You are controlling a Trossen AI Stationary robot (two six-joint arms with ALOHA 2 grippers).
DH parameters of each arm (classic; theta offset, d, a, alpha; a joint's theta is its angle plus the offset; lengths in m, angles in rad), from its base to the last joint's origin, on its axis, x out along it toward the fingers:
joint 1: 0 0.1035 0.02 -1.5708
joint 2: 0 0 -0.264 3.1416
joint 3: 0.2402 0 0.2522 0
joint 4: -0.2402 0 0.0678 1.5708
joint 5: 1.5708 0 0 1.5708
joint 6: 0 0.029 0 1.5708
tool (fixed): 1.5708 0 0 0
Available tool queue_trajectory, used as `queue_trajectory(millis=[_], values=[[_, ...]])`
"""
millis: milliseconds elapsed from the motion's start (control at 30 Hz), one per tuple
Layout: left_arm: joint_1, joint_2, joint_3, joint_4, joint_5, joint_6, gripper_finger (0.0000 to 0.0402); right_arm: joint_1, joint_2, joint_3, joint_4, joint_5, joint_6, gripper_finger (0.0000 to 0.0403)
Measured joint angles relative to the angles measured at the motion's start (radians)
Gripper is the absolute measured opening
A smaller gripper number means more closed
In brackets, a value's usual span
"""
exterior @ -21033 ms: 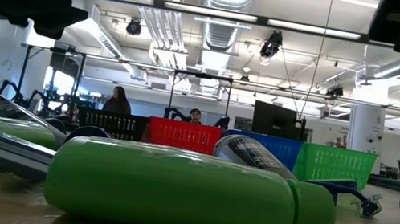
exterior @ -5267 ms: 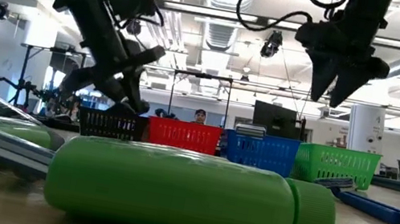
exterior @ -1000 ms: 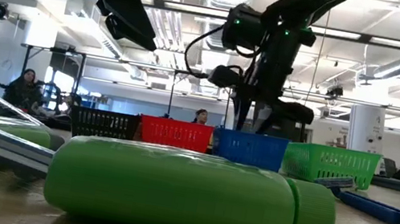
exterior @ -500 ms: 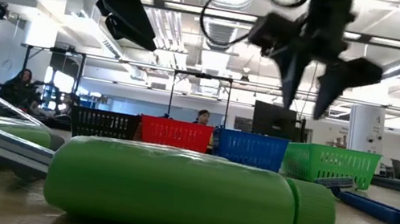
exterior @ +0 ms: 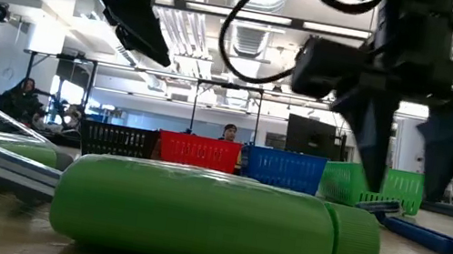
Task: Pick & Place Travel size toiletries
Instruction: Put the blue razor into the blue basket
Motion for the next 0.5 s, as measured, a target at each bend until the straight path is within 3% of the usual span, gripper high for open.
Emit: queue_trajectory(millis=[133,500], values=[[0.0,0.0,0.0,0.003,0.002,0.022,0.0204,-0.004,0.055,0.003,0.038,0.001,0.005,0.0183],[0.0,-0.002,0.0,0.002,0.012,0.031,0.0204,-0.004,0.103,0.006,0.045,0.008,0.007,0.0038]])
